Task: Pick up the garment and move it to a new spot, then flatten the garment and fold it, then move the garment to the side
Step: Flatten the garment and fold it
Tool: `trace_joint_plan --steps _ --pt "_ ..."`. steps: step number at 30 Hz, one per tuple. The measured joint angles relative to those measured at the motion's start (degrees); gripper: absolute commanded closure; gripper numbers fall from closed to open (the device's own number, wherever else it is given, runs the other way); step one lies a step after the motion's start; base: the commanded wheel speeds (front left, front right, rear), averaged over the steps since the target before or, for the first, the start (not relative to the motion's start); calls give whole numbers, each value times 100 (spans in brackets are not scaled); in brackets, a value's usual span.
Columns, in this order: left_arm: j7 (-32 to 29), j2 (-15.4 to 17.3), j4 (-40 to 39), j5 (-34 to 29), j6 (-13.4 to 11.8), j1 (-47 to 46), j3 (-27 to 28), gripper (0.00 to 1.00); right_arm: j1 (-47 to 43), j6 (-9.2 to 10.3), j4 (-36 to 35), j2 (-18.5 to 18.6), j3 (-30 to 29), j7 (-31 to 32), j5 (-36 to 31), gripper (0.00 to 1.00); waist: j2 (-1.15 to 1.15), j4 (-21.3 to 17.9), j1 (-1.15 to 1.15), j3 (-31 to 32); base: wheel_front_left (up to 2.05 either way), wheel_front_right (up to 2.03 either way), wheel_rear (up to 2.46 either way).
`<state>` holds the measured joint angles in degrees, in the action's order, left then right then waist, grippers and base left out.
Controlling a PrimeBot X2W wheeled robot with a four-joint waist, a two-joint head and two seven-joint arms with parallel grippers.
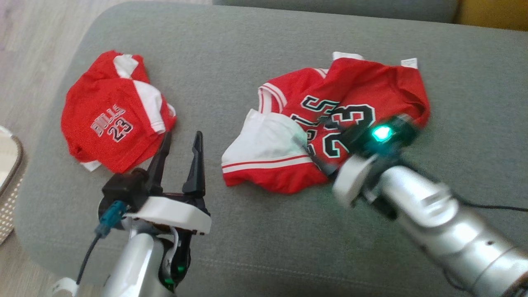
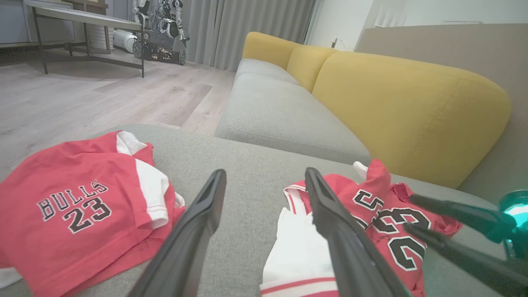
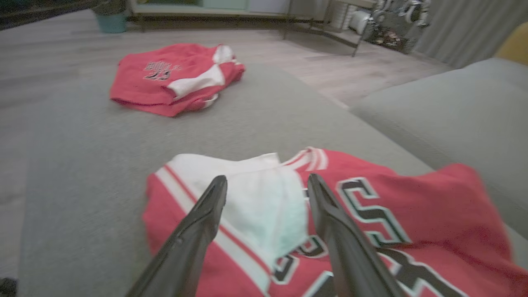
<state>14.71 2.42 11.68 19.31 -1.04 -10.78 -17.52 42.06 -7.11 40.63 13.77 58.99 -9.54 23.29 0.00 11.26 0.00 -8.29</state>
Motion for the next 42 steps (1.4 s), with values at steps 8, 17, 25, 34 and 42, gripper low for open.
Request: trace_joint_plan --steps 8,17,25,34,42 --pt "0 1 -324 49 -48 27 197 0 -442 0 -152 353 -2426 -382 -369 0 0 -342 0 182 0 0 0" --pt "0 1 -655 38 -47 280 359 0 -2290 0 -1352 -352 -5136 -469 -1244 0 0 -683 0 339 0 0 0" --pt "0 2 -716 -4 -41 464 358 0 -3066 0 -1897 -932 -5809 -483 -1791 0 0 -828 0 231 0 0 0" --pt "0 2 -659 -7 10 336 297 0 -2699 1 -1441 -1051 -5751 -24 -1139 0 0 -686 0 -103 0 0 0" --pt "0 1 -575 -57 74 177 208 0 -1813 1 -256 -1053 -5600 229 127 0 0 -386 0 -407 0 0 0"
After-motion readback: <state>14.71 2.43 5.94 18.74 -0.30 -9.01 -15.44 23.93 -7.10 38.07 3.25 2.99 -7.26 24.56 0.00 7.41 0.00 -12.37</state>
